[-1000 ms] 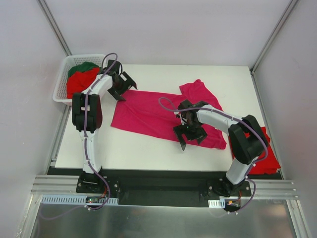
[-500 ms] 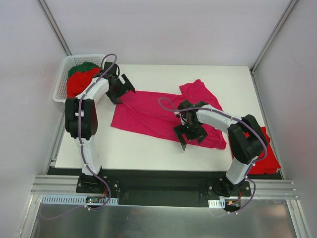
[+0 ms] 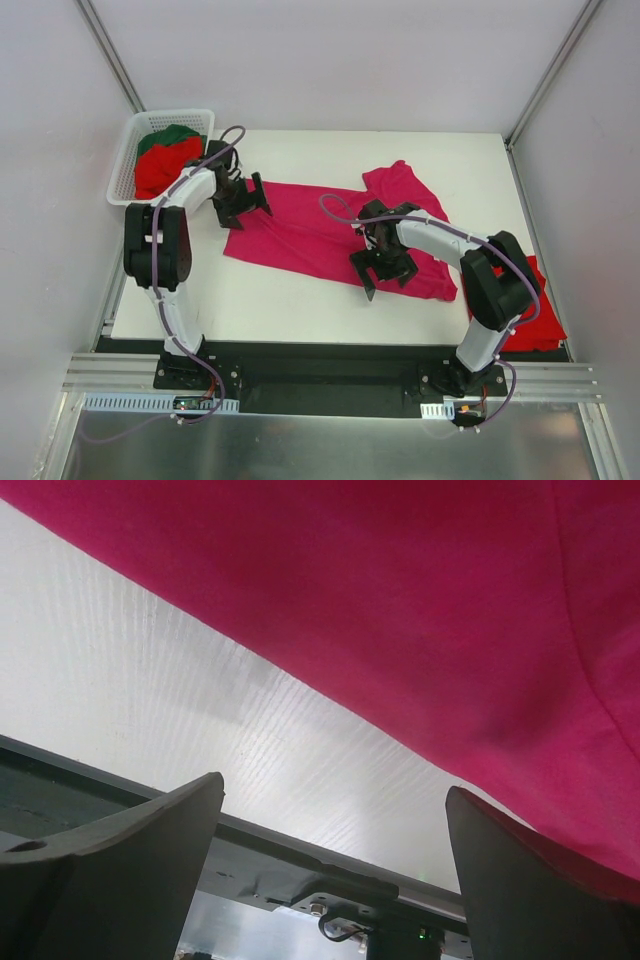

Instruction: Fold and stack the t-shirts

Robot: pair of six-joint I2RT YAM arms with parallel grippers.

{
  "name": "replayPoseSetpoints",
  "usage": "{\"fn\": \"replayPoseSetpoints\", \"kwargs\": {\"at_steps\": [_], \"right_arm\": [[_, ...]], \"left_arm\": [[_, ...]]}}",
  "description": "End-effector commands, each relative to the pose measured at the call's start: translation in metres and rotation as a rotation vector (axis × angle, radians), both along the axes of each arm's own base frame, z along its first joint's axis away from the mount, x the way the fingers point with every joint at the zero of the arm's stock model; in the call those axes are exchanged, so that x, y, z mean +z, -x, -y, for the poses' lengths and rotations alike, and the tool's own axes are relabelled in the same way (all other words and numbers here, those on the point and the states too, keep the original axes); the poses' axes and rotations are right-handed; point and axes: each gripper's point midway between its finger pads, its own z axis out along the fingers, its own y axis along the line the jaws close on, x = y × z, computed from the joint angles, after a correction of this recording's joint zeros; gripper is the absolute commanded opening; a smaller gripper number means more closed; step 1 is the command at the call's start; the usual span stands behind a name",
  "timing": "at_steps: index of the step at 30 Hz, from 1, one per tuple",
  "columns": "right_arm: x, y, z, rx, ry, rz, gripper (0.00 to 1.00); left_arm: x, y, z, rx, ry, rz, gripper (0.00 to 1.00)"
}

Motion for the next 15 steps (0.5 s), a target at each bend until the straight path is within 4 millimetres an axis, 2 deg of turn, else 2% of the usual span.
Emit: {"fn": "replayPoseSetpoints", "kwargs": {"at_steps": [1, 2, 7, 12, 15], "right_arm": [[0.008, 0.001, -0.005, 0.007, -0.028, 0.001, 0.96], [0.008, 0.001, -0.005, 0.009, -0.027, -0.004, 0.96], [0.007, 0.002, -0.006, 0.027, -0.031, -0.018, 0.96], [0.005, 0.003, -0.011, 0.032, -0.048, -0.037, 0.96], [0.004, 0.005, -0.013, 0.042, -0.052, -0.048, 0.96]], "left_arm": [[0.033, 0.025, -0.039, -0.142, -0.181, 0.076, 0.99], [0.033, 0.029, -0.048, -0.146, -0.229, 0.077, 0.99], [0.044, 0.039, -0.064, -0.263, -0.325, 0.129, 0.99], [0.028, 0.051, -0.074, -0.403, -0.38, 0.1, 0.99], [0.019, 0.059, -0.081, -0.416, -0.386, 0.071, 0.98]]}}
